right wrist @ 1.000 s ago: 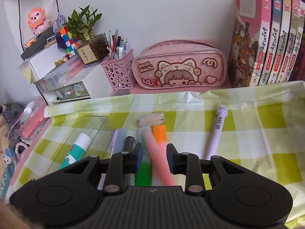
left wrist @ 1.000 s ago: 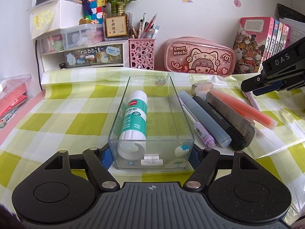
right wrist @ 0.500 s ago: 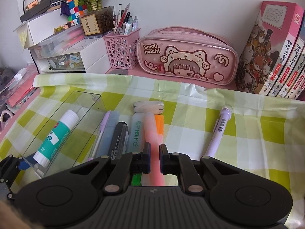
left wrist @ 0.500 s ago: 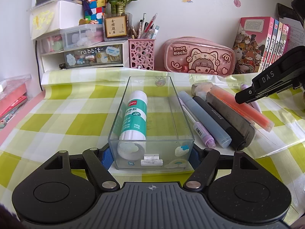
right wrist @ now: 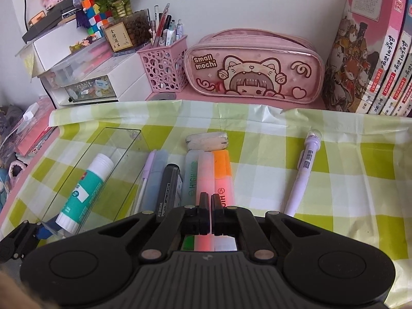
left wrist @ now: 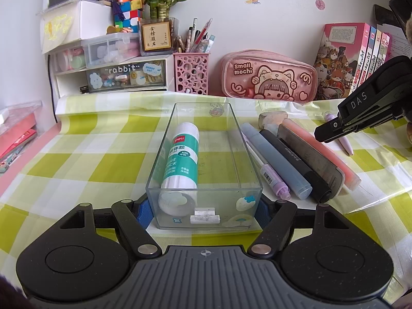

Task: Organize stationery
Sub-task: 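Grasp the pink highlighter with the right gripper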

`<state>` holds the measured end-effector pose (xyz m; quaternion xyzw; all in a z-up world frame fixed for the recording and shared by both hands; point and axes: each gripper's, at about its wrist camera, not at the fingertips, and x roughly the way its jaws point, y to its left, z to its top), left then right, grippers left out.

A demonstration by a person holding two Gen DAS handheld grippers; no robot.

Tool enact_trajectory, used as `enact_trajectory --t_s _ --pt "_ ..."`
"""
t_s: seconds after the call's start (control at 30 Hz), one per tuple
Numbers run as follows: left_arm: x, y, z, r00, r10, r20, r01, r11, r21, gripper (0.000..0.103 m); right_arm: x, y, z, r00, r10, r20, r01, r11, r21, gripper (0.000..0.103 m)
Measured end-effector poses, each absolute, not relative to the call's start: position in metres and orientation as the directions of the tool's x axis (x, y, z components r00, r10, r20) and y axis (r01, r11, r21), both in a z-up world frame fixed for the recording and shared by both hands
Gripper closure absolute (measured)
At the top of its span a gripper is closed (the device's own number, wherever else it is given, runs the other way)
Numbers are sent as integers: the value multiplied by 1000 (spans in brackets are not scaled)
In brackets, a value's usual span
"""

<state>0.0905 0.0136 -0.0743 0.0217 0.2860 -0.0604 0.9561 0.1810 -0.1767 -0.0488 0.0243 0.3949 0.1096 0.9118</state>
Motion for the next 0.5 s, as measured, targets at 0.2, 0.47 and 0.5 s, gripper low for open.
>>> enact_trajectory --t_s 0.2,0.47,0.5 --pt "90 13 -74 829 -103 -549 129 992 8 30 189 -171 -57 644 192 -740 -201 976 78 100" --pt "90 13 -74 829 -103 -549 129 992 8 30 185 -178 -56 667 231 -709 -158 973 168 103" --pt "90 13 -74 829 -103 -549 129 992 8 30 185 -180 -55 667 238 -706 -153 971 183 103"
